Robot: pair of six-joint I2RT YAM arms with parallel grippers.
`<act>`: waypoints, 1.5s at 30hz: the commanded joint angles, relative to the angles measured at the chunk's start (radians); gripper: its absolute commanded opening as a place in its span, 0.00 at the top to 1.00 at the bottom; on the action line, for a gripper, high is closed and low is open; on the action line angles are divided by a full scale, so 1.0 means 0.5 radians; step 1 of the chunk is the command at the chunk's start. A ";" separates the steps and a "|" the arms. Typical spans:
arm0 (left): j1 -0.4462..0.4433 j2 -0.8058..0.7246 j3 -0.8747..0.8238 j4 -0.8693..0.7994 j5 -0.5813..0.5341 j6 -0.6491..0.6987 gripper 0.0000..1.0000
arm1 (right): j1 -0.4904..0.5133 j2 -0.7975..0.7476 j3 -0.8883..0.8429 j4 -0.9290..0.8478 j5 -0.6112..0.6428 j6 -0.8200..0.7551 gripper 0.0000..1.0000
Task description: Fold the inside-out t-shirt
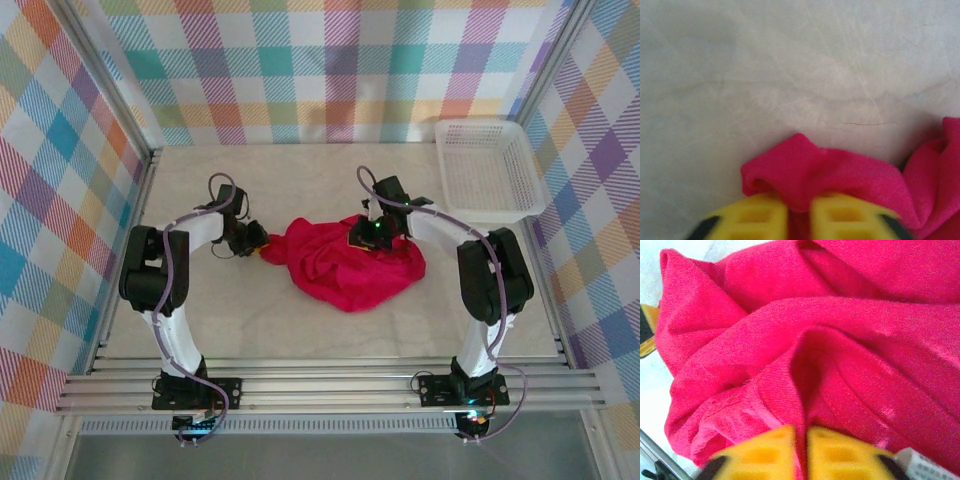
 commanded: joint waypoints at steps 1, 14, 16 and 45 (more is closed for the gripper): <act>0.000 -0.009 0.049 -0.006 0.034 -0.006 1.00 | 0.013 -0.056 0.128 -0.074 -0.006 -0.012 1.00; 0.621 -0.595 0.846 -0.565 -0.417 0.032 1.00 | -0.753 -0.642 0.905 -0.694 -0.062 -0.228 1.00; 0.742 -0.721 0.864 -0.541 -0.427 0.014 1.00 | -0.864 -0.720 0.956 -0.756 -0.096 -0.261 1.00; 0.403 -1.073 -0.385 -0.360 -0.712 0.043 0.78 | -0.997 -0.946 -0.801 -0.025 -0.424 -0.001 1.00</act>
